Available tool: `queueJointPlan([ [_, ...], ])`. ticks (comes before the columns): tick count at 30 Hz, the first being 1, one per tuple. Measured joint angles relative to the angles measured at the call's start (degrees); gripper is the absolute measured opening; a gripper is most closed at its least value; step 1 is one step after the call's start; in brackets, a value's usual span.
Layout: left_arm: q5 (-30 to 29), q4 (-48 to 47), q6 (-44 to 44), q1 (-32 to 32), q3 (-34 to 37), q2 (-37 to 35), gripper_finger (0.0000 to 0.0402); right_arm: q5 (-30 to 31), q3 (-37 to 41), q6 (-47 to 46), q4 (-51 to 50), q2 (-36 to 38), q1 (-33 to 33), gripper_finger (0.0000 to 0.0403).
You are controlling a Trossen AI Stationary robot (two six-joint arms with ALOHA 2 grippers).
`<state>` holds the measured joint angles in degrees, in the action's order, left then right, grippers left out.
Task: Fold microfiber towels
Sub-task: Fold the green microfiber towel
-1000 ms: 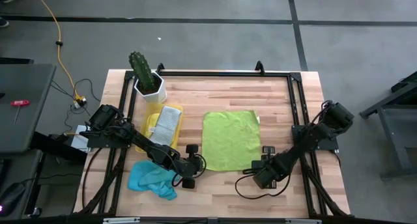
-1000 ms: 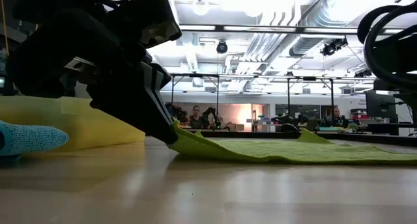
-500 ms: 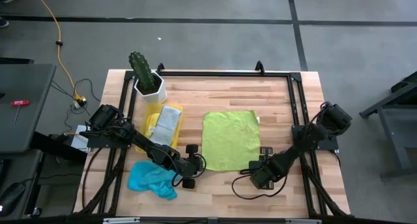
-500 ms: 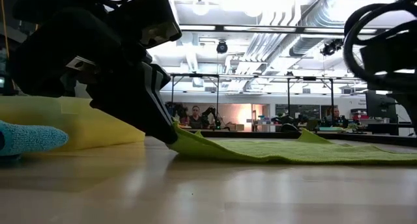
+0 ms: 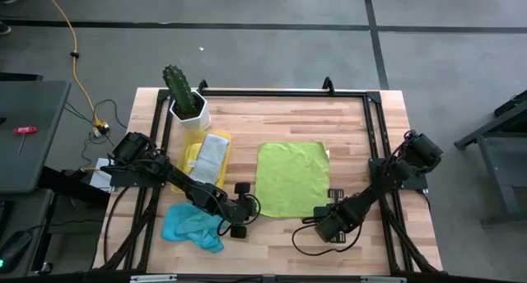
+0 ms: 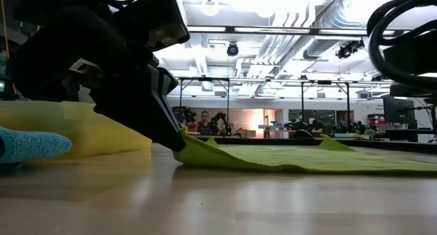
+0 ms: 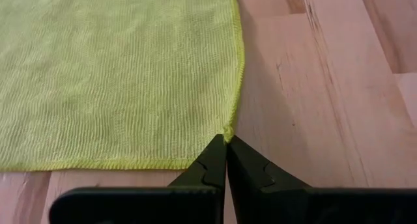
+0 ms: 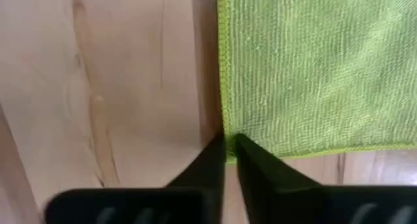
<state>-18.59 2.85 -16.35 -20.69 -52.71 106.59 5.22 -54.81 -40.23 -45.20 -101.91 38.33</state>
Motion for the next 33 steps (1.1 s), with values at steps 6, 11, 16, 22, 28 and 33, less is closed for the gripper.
queueJointPlan([
  [6,2.5,-0.2,-2.1,0.0,0.0,0.0,0.0000,-0.6,-1.8,-0.6,-1.3,-0.3,0.0,0.0009],
  [11,4.5,-0.5,-4.6,0.0,0.0,-0.9,0.0000,-1.5,-7.1,2.3,-4.3,-0.4,-0.1,0.0002],
  [16,4.3,-1.5,-5.8,0.0,0.0,-4.1,0.0000,-2.3,-12.4,4.7,-8.8,-0.1,-0.1,0.0001],
  [22,-4.6,-6.8,-5.8,0.9,0.0,-10.1,0.0000,3.8,-15.7,4.3,-17.4,1.9,-1.1,0.0000],
  [28,-13.3,-12.4,-6.1,5.2,0.1,-12.5,0.0000,14.4,-14.8,0.3,-25.3,5.6,-3.5,0.0000],
  [33,-13.8,-12.9,-6.1,10.2,0.0,-11.3,0.0000,18.9,-10.9,0.6,-25.3,7.1,-7.9,0.0000],
])
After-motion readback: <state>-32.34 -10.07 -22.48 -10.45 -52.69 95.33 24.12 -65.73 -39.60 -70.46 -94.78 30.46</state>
